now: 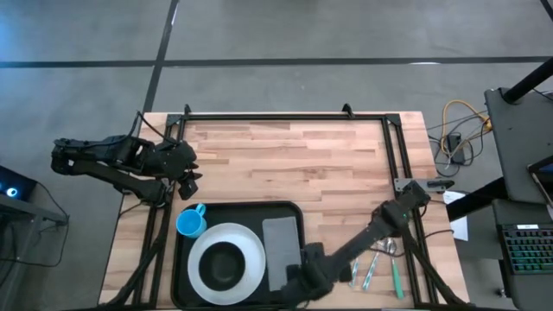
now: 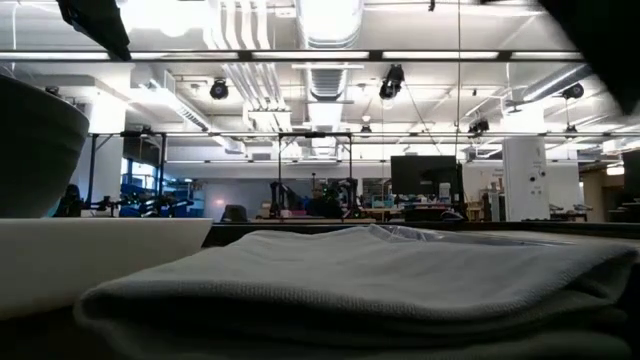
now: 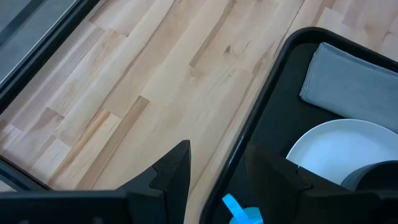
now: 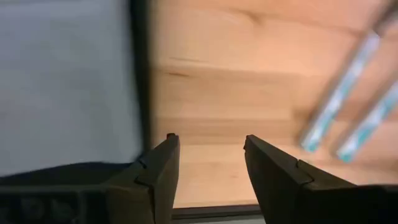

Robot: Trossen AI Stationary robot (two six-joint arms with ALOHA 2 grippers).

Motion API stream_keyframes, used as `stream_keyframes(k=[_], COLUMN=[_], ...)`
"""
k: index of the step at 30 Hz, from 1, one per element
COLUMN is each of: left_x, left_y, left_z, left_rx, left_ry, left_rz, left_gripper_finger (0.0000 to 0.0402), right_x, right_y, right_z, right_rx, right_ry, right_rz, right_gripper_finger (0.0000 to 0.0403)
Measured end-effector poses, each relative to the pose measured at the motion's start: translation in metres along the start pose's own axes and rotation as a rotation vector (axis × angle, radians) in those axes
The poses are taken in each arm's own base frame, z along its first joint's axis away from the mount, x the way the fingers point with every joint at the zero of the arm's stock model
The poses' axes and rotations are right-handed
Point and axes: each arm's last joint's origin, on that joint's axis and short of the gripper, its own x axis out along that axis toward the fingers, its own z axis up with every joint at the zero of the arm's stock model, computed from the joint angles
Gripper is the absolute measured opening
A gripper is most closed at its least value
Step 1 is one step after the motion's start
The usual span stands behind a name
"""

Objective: Set up tray
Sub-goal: Put the white green fork on top of the gray napkin on the black serving tray

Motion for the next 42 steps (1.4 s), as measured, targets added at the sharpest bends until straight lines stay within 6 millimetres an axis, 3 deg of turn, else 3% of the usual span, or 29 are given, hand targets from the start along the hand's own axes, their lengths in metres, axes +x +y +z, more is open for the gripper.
stream_keyframes(k=[7, 13, 17, 22, 29, 34, 38, 42], left_x=[0.000, 0.000, 0.000, 0.000, 0.000, 0.000, 0.000, 0.000], left_y=[0.000, 0.000, 0.000, -0.001, -0.001, -0.001, -0.001, -0.001], left_z=[0.000, 0.000, 0.000, 0.000, 0.000, 0.000, 0.000, 0.000], left_rx=[0.008, 0.012, 0.012, 0.011, 0.012, 0.002, 0.000, 0.000], left_ry=[0.000, 0.001, 0.007, 0.011, 0.013, 0.014, 0.014, 0.014], left_rz=[0.000, 0.000, -0.009, -0.014, -0.017, -0.019, -0.018, -0.018], left_gripper_finger=[0.0137, 0.0137, 0.0137, 0.0137, 0.0137, 0.0137, 0.0137, 0.0137], right_x=[0.037, 0.049, 0.040, 0.017, -0.015, 0.013, 0.044, 0.063], right_y=[-0.034, -0.053, -0.064, -0.076, -0.096, -0.106, -0.095, -0.091], right_z=[-0.033, -0.039, -0.024, 0.016, 0.068, 0.079, 0.069, 0.064], right_rx=[0.124, 0.179, 0.208, 0.238, 0.193, 0.249, 0.255, 0.259], right_ry=[0.042, 0.036, 0.016, -0.038, -0.134, -0.091, 0.095, 0.149], right_rz=[-0.236, -0.338, -0.342, -0.254, 0.043, -0.096, -0.002, 0.029], right_gripper_finger=[0.0157, 0.0148, 0.0150, 0.0150, 0.0152, 0.0164, 0.0169, 0.0169])
